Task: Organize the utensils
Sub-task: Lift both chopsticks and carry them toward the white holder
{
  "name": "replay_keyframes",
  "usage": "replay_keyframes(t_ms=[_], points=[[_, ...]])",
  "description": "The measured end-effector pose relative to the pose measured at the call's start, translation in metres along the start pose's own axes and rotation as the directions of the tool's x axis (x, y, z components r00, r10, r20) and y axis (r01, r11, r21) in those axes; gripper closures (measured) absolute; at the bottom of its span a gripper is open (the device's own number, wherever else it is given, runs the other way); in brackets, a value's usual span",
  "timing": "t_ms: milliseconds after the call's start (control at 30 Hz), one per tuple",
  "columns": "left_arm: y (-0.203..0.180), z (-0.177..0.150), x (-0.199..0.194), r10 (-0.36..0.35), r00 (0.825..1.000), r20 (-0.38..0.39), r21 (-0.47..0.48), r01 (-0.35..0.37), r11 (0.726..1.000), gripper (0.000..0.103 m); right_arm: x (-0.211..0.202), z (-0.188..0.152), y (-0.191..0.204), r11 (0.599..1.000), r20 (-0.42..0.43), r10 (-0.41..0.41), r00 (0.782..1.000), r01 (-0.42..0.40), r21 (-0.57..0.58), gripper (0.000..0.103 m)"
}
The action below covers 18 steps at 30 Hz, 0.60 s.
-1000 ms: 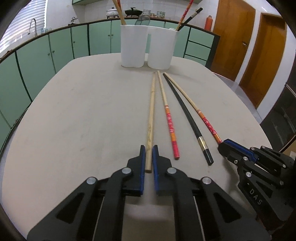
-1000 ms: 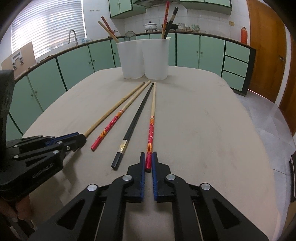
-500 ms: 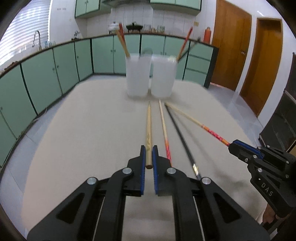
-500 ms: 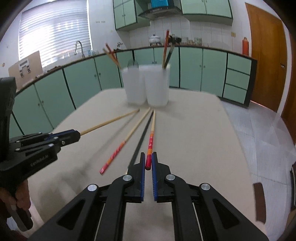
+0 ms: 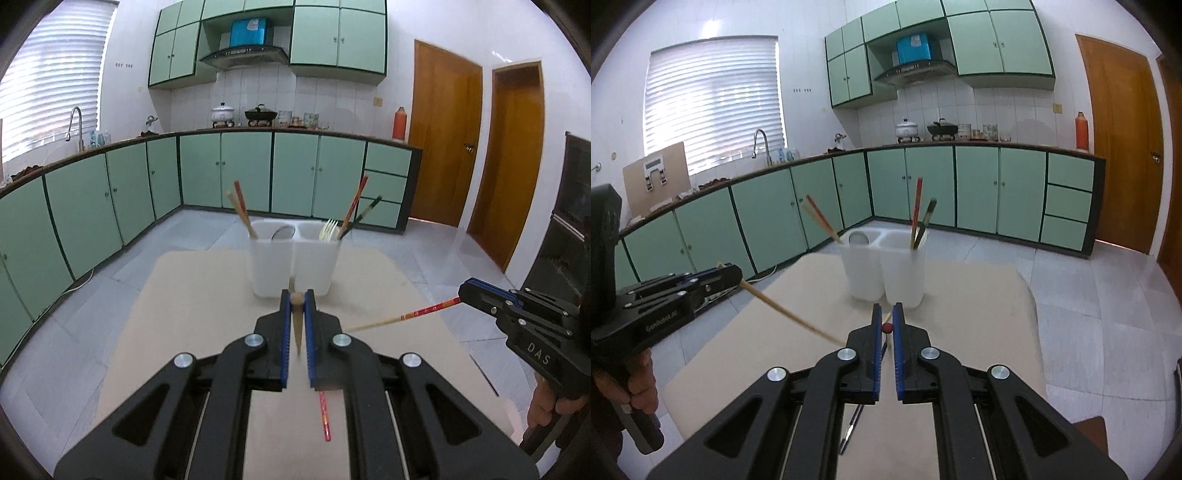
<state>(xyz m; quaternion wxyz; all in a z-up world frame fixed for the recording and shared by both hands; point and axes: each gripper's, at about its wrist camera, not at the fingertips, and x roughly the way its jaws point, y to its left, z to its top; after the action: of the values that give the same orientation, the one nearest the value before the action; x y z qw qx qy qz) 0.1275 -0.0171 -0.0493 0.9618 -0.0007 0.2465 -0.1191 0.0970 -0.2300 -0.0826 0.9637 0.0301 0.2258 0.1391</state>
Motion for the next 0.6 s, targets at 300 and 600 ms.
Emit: replay_keyframes(t_ms=[300, 600], points=[[-0.006, 0.020, -0.001, -0.044, 0.999, -0.002, -0.007, 0.044, 0.999, 0.097, -0.003, 0.032, -0.005, 1.000, -0.009, 0.025, 1.000, -0.024, 0.008, 0.097], [-0.007, 0.038, -0.009, -0.071, 0.997, 0.037, 0.008, 0.071, 0.997, 0.097, -0.006, 0.067, -0.005, 0.998, 0.021, 0.056, 0.998, -0.055, -0.029, 0.098]])
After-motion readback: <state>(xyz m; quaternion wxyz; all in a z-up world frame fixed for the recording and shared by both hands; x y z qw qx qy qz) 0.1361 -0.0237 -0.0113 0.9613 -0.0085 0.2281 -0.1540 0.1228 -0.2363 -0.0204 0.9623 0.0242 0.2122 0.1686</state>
